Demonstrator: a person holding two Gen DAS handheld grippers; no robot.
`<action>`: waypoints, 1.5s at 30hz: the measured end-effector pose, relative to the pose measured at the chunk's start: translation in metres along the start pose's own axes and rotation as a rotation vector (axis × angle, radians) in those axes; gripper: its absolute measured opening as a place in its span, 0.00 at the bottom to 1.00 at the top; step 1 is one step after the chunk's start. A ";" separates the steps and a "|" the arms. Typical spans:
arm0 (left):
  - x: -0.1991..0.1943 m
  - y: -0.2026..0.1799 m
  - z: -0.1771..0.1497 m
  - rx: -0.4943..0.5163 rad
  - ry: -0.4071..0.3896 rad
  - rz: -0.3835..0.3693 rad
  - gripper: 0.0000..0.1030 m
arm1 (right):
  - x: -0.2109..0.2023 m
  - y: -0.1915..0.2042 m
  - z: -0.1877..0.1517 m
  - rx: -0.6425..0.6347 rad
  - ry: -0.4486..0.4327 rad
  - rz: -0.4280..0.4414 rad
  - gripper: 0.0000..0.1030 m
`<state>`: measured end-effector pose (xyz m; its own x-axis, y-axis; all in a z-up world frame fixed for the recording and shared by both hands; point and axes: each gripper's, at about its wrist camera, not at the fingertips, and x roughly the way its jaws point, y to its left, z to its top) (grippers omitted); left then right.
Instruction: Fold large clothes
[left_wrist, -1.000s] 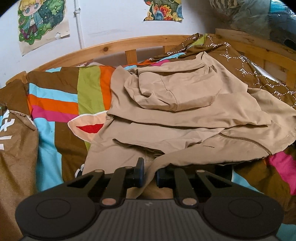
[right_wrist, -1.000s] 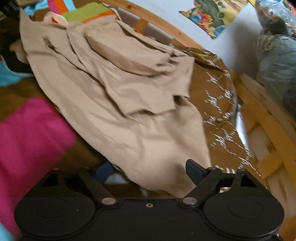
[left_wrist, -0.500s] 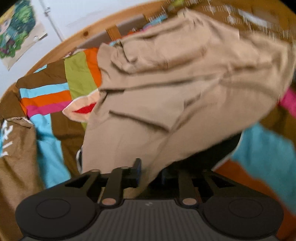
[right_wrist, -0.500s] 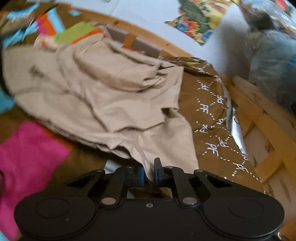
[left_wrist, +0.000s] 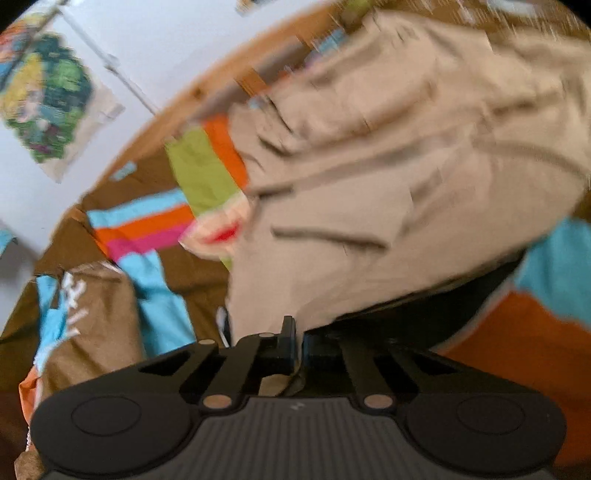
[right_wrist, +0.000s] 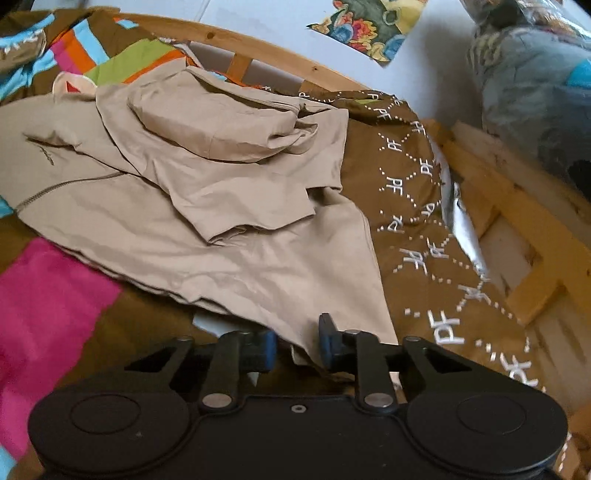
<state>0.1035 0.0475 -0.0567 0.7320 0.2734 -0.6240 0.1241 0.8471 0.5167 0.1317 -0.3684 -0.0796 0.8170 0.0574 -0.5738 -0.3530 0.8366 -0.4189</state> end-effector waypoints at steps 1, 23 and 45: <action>-0.005 0.007 0.004 -0.041 -0.026 -0.005 0.03 | -0.002 0.000 0.000 0.017 -0.006 0.001 0.12; -0.141 0.088 0.010 -0.211 -0.179 -0.162 0.02 | -0.200 -0.020 0.040 0.204 -0.168 -0.031 0.03; 0.108 0.094 0.097 -0.216 0.096 -0.240 0.29 | 0.072 -0.040 0.087 0.087 0.097 0.017 0.16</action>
<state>0.2590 0.1121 -0.0187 0.6315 0.0872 -0.7705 0.1330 0.9667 0.2185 0.2439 -0.3507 -0.0430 0.7617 0.0228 -0.6475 -0.3224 0.8802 -0.3482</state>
